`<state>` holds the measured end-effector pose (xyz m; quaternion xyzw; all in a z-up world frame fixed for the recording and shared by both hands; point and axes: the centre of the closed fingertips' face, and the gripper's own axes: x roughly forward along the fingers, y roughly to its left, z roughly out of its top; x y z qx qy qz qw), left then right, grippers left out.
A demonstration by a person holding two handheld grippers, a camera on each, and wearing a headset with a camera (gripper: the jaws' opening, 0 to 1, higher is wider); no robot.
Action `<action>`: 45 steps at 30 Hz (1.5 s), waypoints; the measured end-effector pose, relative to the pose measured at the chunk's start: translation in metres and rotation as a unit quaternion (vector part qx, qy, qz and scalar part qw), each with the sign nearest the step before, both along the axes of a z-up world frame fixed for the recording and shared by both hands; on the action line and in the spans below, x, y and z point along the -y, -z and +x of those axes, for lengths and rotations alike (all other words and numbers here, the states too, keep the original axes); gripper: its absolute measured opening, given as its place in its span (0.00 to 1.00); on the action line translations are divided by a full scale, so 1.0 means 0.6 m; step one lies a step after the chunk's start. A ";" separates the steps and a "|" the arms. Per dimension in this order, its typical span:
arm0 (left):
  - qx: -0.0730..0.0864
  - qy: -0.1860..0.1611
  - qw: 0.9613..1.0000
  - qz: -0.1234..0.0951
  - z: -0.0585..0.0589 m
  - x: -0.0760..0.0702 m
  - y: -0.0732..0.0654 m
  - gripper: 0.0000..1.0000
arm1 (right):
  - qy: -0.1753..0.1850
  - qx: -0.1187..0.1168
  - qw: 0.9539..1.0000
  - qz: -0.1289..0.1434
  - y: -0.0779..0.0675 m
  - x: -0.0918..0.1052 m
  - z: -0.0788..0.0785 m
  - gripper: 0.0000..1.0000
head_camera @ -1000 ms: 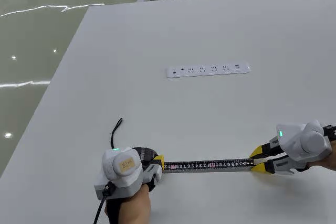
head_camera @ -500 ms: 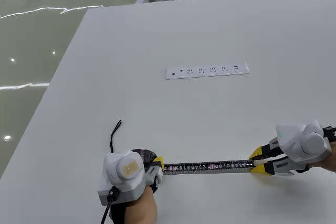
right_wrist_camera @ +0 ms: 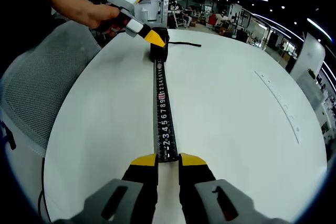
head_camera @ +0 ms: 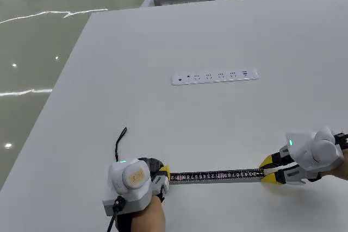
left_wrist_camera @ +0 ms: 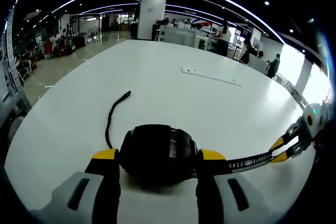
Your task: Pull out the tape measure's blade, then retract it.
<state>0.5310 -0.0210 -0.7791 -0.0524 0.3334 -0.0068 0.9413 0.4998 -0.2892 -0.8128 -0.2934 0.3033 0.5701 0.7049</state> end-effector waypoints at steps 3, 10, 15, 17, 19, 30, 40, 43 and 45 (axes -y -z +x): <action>0.003 -0.002 1.000 -0.003 -0.001 0.000 0.000 0.53 | -0.001 0.000 1.000 -0.001 0.000 0.000 -0.002 0.14; 0.004 -0.002 1.000 -0.006 -0.001 0.000 0.000 0.52 | -0.002 0.000 1.000 -0.002 0.000 0.000 -0.002 0.14; 0.000 0.000 1.000 -0.004 -0.001 0.000 0.000 0.52 | -0.002 0.001 1.000 -0.003 0.000 -0.001 -0.002 0.14; -0.002 -0.001 1.000 -0.003 -0.001 0.000 0.000 0.52 | -0.003 0.001 1.000 -0.003 -0.001 -0.001 -0.002 0.14; -0.003 -0.001 1.000 -0.001 -0.001 0.000 0.000 0.52 | -0.003 0.002 1.000 -0.003 -0.002 -0.001 -0.002 0.14; -0.007 0.001 1.000 0.003 -0.001 -0.001 0.001 0.52 | -0.006 0.005 1.000 -0.005 -0.006 -0.002 0.001 0.14; -0.006 0.004 1.000 0.004 -0.001 0.000 0.000 0.53 | -0.010 0.004 1.000 -0.005 -0.006 -0.003 0.003 0.14; -0.006 0.005 1.000 0.005 0.000 0.000 0.001 0.53 | -0.011 0.003 1.000 -0.004 -0.006 -0.005 0.003 0.14; -0.006 0.005 1.000 0.005 0.000 0.000 0.001 0.53 | -0.012 0.003 1.000 -0.004 -0.006 -0.005 0.003 0.14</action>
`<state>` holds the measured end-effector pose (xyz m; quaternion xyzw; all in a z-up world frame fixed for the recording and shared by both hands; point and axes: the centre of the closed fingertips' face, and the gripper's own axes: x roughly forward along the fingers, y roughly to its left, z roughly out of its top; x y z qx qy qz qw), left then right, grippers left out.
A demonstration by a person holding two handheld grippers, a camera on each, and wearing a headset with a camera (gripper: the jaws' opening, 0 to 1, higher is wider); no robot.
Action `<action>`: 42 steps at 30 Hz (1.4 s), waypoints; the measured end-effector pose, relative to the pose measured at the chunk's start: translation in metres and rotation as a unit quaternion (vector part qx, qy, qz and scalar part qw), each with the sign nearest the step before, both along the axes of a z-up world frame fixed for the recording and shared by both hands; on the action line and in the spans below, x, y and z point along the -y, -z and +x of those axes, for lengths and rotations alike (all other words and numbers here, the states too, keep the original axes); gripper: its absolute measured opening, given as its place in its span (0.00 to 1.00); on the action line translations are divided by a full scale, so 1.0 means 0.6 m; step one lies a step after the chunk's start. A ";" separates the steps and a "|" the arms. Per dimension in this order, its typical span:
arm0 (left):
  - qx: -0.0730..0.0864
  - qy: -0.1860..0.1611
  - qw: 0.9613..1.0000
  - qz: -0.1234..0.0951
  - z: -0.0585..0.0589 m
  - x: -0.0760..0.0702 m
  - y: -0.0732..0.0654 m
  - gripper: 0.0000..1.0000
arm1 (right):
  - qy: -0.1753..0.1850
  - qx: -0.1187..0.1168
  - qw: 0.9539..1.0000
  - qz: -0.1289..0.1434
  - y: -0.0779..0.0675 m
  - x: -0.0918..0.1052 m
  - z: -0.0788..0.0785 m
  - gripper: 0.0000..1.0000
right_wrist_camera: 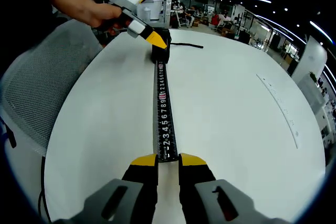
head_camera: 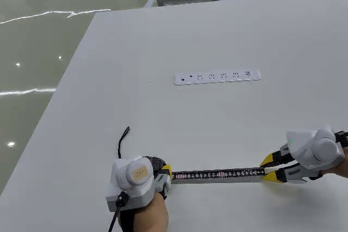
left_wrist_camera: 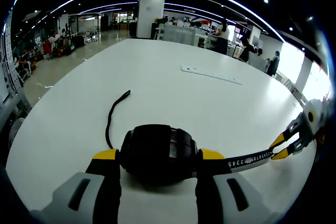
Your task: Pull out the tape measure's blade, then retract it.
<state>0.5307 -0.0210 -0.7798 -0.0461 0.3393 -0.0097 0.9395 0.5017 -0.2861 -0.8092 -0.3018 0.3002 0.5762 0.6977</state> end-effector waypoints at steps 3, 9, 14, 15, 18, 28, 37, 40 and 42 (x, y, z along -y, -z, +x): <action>0.000 0.000 1.000 0.000 0.000 0.000 -0.001 0.53 | -0.001 0.000 1.000 0.000 0.001 -0.001 0.001 0.14; -0.002 0.001 1.000 0.000 0.000 0.000 0.000 0.53 | -0.004 -0.001 1.000 0.000 -0.001 -0.004 0.000 0.14; -0.003 0.001 1.000 0.001 -0.001 0.000 0.000 0.53 | -0.005 -0.002 1.000 0.000 -0.003 -0.007 -0.002 0.14; -0.003 0.001 1.000 0.001 -0.001 0.000 -0.001 0.53 | -0.005 -0.001 1.000 0.000 -0.003 -0.008 -0.001 0.14; -0.004 0.001 1.000 0.002 -0.001 0.000 0.001 0.53 | -0.005 0.000 1.000 0.000 -0.005 -0.010 -0.001 0.14; -0.010 0.001 1.000 0.006 0.000 0.001 0.001 0.53 | -0.007 0.001 1.000 0.000 -0.006 -0.013 0.000 0.14; -0.013 -0.004 1.000 0.008 0.000 0.000 0.001 0.53 | -0.007 0.003 1.000 0.000 -0.007 -0.014 0.002 0.14; -0.013 -0.005 1.000 0.008 -0.001 0.000 0.001 0.54 | -0.008 0.003 1.000 0.000 -0.007 -0.014 0.002 0.14; -0.015 -0.006 1.000 0.008 0.000 0.000 0.001 0.54 | -0.009 0.004 1.000 0.000 -0.008 -0.015 0.002 0.14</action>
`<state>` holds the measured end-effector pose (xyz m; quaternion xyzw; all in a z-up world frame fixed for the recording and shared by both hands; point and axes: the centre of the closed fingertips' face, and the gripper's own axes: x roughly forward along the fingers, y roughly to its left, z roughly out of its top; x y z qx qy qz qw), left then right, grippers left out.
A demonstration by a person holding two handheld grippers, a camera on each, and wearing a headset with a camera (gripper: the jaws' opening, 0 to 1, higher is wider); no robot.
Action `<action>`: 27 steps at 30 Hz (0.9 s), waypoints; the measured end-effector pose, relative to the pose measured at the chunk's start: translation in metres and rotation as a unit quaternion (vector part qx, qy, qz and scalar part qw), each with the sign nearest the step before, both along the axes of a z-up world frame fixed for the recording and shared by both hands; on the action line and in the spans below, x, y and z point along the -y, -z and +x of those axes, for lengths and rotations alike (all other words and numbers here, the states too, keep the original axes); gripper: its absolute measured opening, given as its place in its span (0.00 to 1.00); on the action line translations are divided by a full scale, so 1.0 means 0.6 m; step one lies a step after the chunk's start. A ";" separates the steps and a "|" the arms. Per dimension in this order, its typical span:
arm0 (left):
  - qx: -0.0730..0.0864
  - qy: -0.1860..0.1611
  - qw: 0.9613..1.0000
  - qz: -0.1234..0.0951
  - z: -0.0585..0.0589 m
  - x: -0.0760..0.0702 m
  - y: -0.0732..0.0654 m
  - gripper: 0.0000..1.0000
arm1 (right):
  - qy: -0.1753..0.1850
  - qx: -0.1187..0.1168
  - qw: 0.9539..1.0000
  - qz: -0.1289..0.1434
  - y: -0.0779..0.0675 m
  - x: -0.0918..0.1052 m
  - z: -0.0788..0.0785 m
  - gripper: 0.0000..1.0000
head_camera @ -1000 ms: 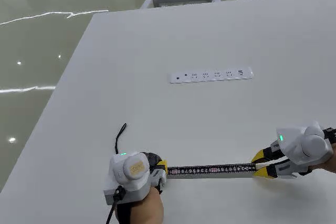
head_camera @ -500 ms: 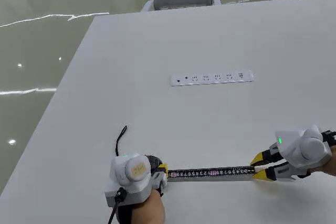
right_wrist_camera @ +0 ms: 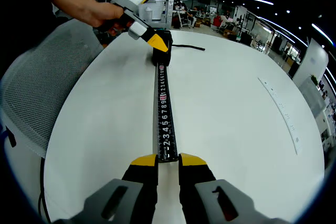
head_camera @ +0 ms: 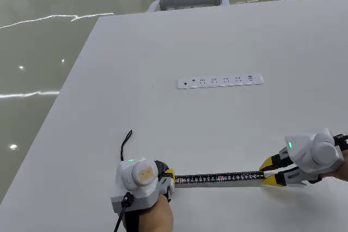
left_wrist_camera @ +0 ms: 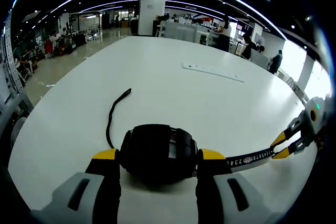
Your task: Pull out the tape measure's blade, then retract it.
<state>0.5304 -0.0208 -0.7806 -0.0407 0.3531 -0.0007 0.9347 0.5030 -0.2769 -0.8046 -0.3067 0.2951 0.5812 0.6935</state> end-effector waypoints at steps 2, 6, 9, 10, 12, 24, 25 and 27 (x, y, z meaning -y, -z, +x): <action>-0.002 -0.002 1.000 0.000 0.001 0.000 0.000 0.54 | 0.000 0.001 1.000 0.000 0.000 0.000 0.000 0.14; -0.003 -0.003 1.000 0.001 0.000 0.000 0.001 0.54 | -0.001 0.001 1.000 0.000 -0.001 -0.002 0.002 0.14; -0.006 -0.002 1.000 0.003 0.000 0.000 0.001 0.54 | -0.002 0.002 1.000 0.000 -0.001 -0.002 0.002 0.14; -0.006 -0.003 1.000 0.003 0.000 0.000 0.001 0.54 | -0.002 0.002 1.000 0.000 -0.002 -0.003 0.002 0.14; -0.008 -0.005 1.000 0.003 0.000 0.000 0.001 0.54 | -0.002 0.002 1.000 0.000 -0.002 -0.003 0.002 0.14; -0.016 -0.010 1.000 0.004 -0.001 0.000 0.002 0.54 | -0.006 0.004 1.000 -0.002 -0.002 -0.006 0.004 0.14; -0.015 -0.009 1.000 0.004 -0.001 0.000 0.002 0.54 | -0.006 0.004 1.000 -0.002 -0.003 -0.006 0.004 0.14; -0.014 -0.009 1.000 0.004 -0.001 0.000 0.002 0.54 | -0.007 0.005 1.000 -0.002 -0.003 -0.007 0.004 0.14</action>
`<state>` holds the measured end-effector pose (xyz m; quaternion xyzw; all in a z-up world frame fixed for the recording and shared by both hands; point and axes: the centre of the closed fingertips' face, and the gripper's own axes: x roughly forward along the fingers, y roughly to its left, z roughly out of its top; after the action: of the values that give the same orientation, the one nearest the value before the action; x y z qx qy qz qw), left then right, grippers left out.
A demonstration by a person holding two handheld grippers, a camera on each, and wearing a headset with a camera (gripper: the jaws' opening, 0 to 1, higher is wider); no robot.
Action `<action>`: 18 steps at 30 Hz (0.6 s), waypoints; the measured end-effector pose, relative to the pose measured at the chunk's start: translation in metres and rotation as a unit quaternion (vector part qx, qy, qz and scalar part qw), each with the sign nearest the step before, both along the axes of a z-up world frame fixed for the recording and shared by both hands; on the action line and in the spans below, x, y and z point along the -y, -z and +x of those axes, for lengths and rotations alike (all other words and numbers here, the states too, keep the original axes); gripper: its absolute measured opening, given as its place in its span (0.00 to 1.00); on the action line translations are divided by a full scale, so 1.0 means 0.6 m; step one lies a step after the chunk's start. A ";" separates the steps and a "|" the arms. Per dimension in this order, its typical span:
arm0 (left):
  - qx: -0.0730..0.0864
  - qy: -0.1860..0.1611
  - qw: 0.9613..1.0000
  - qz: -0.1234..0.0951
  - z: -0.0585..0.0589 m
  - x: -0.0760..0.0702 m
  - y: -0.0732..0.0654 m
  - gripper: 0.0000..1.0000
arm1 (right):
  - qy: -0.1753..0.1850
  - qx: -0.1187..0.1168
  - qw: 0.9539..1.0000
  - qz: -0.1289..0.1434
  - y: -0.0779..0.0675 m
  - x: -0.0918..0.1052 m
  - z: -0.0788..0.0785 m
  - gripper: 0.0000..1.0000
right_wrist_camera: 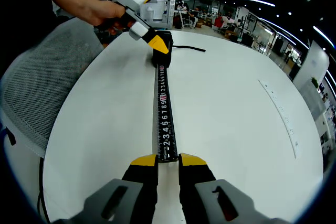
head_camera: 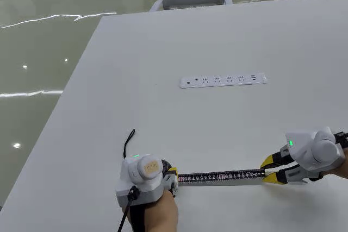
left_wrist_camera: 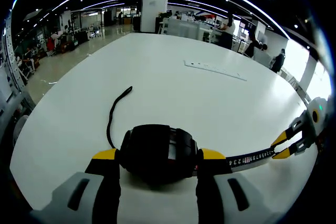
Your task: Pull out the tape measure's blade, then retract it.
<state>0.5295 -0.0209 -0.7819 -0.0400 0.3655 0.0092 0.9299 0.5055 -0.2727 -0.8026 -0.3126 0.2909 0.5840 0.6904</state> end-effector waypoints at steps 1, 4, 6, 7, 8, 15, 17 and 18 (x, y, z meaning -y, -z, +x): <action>0.000 0.000 1.000 0.000 0.000 0.000 0.000 0.54 | 0.000 0.000 1.000 0.000 0.000 0.000 0.000 0.14; -0.001 0.001 1.000 -0.001 0.000 0.000 0.000 0.54 | 0.000 0.000 1.000 0.000 0.000 -0.001 0.000 0.14; 0.000 0.002 1.000 -0.002 0.000 0.000 0.000 0.54 | 0.000 -0.001 1.000 0.000 0.000 -0.001 0.000 0.14; 0.000 0.003 1.000 -0.002 0.000 0.000 0.000 0.54 | -0.001 -0.001 1.000 0.000 0.000 -0.002 0.000 0.14; 0.000 0.003 1.000 -0.002 0.000 0.001 -0.001 0.54 | -0.001 -0.001 1.000 0.000 0.000 -0.002 0.000 0.14; 0.000 0.004 1.000 -0.003 0.000 0.000 -0.001 0.54 | -0.001 -0.001 1.000 0.001 -0.001 -0.004 0.000 0.14; -0.003 0.005 1.000 -0.003 0.001 -0.001 -0.001 0.54 | -0.001 -0.001 1.000 0.001 -0.002 -0.005 0.000 0.14; -0.003 0.005 1.000 -0.003 0.001 -0.001 -0.001 0.54 | -0.001 -0.001 1.000 0.001 -0.002 -0.006 0.000 0.14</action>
<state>0.5300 -0.0205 -0.7813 -0.0414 0.3687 0.0034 0.9286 0.5053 -0.2693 -0.8012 -0.3115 0.2906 0.5852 0.6900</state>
